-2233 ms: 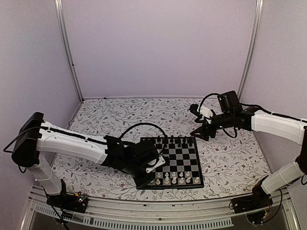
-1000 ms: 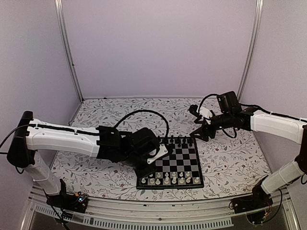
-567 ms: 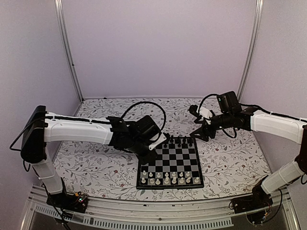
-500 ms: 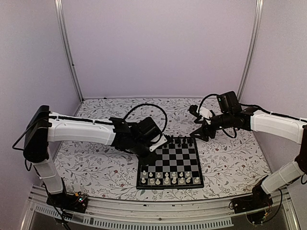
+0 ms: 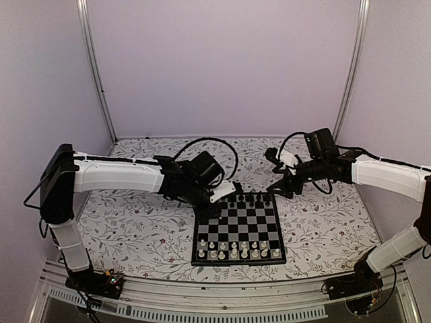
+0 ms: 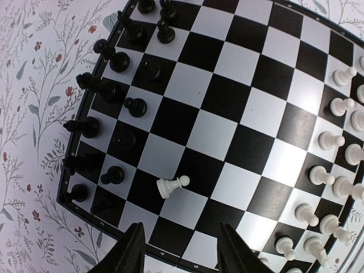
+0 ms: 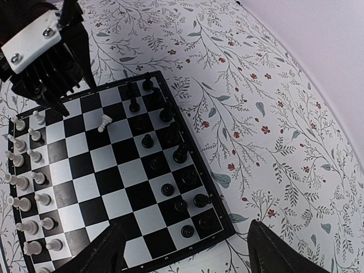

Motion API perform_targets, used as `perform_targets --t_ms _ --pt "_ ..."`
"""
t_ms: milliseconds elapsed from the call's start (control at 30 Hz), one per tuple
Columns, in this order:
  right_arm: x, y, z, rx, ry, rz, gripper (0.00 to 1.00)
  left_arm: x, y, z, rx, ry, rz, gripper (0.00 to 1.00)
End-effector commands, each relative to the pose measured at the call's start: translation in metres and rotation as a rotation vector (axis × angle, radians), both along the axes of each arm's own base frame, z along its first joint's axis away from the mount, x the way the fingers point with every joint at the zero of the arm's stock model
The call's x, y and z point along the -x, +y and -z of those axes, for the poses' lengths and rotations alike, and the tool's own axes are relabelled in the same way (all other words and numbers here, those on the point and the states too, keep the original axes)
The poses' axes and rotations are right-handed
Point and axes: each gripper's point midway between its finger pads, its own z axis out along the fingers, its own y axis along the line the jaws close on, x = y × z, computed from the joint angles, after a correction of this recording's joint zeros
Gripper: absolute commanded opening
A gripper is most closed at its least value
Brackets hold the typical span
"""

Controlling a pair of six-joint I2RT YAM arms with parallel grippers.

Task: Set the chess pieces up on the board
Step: Pick up the chess piece from the chessboard.

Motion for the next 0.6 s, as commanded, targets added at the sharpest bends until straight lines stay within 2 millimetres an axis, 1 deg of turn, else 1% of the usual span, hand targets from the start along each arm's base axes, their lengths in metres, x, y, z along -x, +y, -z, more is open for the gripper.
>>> perform_targets --t_ms 0,100,267,333,400,467,567 --pt "0.002 -0.004 0.004 0.013 0.004 0.0 0.77 -0.008 -0.014 -0.014 0.048 -0.031 0.126 0.44" --pt "0.003 -0.003 0.004 0.011 0.008 -0.008 0.77 -0.009 -0.017 -0.01 0.039 -0.01 0.163 0.43" --pt "0.006 -0.002 0.005 0.01 0.025 -0.024 0.77 -0.016 -0.018 0.005 0.011 0.031 0.157 0.4" --pt "0.006 -0.002 0.005 0.011 0.024 -0.026 0.77 -0.025 -0.018 0.011 0.009 0.044 0.106 0.38" --pt "0.007 -0.002 0.005 0.012 0.025 -0.027 0.77 -0.032 -0.018 0.017 0.017 0.095 0.051 0.35" --pt "0.007 -0.002 0.006 0.015 0.026 -0.026 0.77 -0.039 -0.017 0.017 0.036 0.126 -0.009 0.33" --pt "0.007 -0.002 0.006 0.016 0.025 -0.027 0.77 -0.043 -0.015 0.016 0.066 0.143 -0.06 0.32"
